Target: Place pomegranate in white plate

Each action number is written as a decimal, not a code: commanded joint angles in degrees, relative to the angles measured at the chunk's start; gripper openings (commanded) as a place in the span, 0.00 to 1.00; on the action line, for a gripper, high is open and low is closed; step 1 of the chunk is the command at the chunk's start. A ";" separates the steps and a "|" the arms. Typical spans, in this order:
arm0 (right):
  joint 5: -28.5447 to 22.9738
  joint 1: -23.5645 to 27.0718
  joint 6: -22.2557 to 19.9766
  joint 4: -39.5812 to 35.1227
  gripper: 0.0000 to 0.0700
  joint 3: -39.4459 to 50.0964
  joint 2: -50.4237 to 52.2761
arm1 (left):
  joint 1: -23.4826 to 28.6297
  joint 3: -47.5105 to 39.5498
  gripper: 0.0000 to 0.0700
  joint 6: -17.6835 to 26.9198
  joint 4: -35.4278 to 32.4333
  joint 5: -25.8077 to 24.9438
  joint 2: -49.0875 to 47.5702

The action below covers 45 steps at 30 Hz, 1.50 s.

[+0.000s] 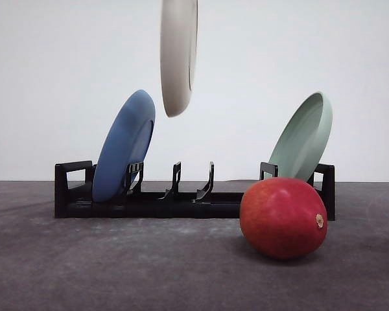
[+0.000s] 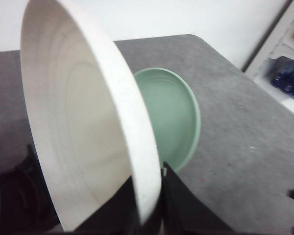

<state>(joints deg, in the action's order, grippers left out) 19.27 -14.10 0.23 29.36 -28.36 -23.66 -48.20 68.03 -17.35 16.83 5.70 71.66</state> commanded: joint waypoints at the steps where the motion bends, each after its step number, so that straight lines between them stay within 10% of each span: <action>1: -0.17 -0.19 -0.31 -0.55 0.51 -1.01 -0.07 | -1.37 -2.03 0.02 -0.29 -0.70 0.10 -1.65; 11: -0.24 -0.19 -0.31 -0.55 0.51 -1.01 -0.09 | -7.27 -23.92 0.02 1.31 -7.02 0.52 -17.87; 18: -0.24 -0.19 -0.33 -0.55 0.51 -1.01 -0.17 | -13.77 -26.60 0.02 17.29 6.33 6.99 -20.96; 34: -0.26 -0.16 -0.33 -0.55 0.51 -1.01 -0.17 | -18.31 -26.57 0.02 45.09 15.55 19.72 -4.58; 45: -0.24 -0.19 -0.33 -0.55 0.51 -1.01 -0.17 | -20.67 -26.55 0.02 47.95 10.99 24.56 7.36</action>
<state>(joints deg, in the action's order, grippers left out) 19.25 -14.09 0.23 29.36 -28.36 -23.66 -68.03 40.95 29.89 28.47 30.06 78.01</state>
